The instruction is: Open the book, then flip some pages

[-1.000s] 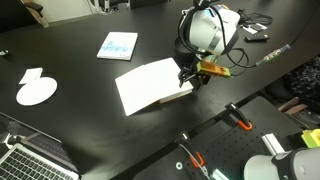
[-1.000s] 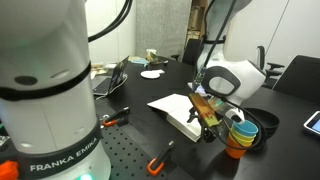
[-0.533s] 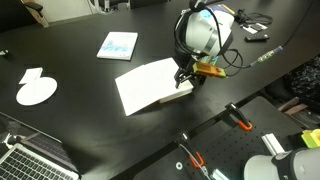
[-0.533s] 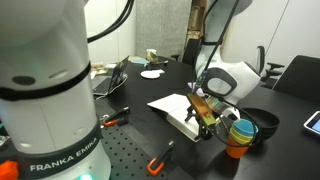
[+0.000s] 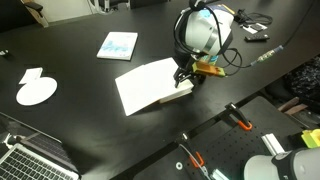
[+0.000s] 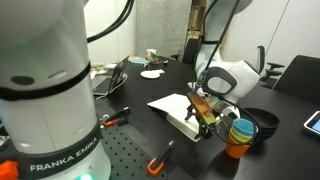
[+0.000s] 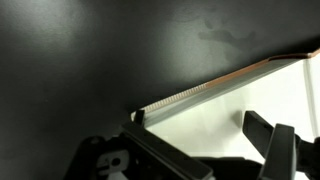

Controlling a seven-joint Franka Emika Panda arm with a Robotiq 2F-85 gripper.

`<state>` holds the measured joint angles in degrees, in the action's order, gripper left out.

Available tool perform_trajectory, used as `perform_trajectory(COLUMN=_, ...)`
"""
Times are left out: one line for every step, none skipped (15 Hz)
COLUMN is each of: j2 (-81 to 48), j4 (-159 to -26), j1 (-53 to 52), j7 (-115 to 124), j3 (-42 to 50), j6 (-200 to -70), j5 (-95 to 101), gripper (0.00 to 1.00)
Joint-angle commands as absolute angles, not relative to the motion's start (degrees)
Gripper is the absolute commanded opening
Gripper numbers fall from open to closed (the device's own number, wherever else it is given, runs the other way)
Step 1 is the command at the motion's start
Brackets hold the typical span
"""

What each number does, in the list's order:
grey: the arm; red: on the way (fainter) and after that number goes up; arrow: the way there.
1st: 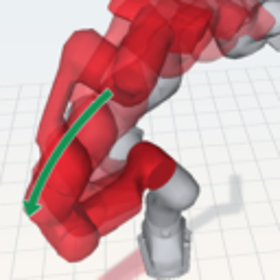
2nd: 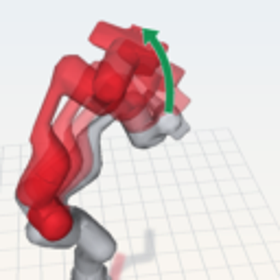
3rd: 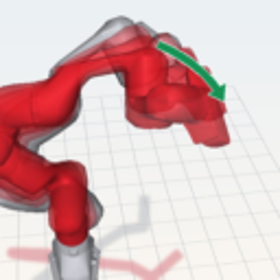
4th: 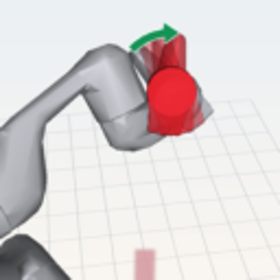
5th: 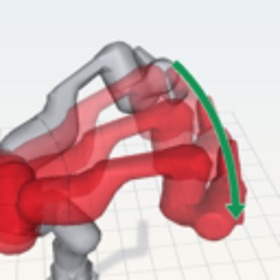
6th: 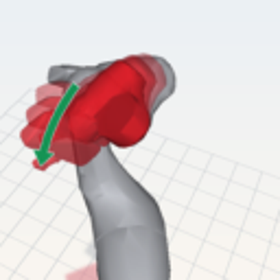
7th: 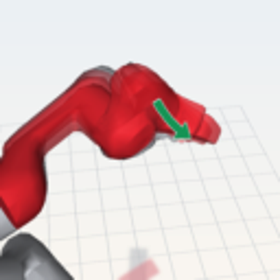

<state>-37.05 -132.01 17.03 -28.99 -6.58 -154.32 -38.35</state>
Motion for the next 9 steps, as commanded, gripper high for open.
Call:
perform_trajectory(j2=-34.25, j4=-133.29, j1=18.62, j7=-28.19, j3=-9.27, j6=-154.77, j5=-37.86, gripper=1.0)
perform_trajectory(j2=-33.81, j4=-133.58, j1=18.67, j7=-28.22, j3=-9.59, j6=-154.79, j5=-37.96, gripper=1.0)
perform_trajectory(j2=-33.41, j4=-133.8, j1=18.74, j7=-28.25, j3=-9.89, j6=-154.84, j5=-38.13, gripper=1.0)
perform_trajectory(j2=-32.88, j4=-134.15, j1=18.64, j7=-28.25, j3=-10.08, j6=-154.87, j5=-38.14, gripper=1.0)
perform_trajectory(j2=-32.32, j4=-134.54, j1=18.52, j7=-28.31, j3=-10.24, j6=-155.12, j5=-38.21, gripper=1.0)
perform_trajectory(j2=-31.75, j4=-134.93, j1=18.32, j7=-28.15, j3=-10.27, j6=-155.34, j5=-38.22, gripper=1.0)
perform_trajectory(j2=-31.2, j4=-135.34, j1=18.19, j7=-28.07, j3=-10.26, j6=-155.32, j5=-38.12, gripper=1.0)
perform_trajectory(j2=-30.61, j4=-135.81, j1=18.15, j7=-28.22, j3=-10.39, j6=-155.67, j5=-38.3, gripper=1.0)
perform_trajectory(j2=-29.95, j4=-136.33, j1=18.11, j7=-28.26, j3=-10.53, j6=-155.7, j5=-38.44, gripper=1.0)
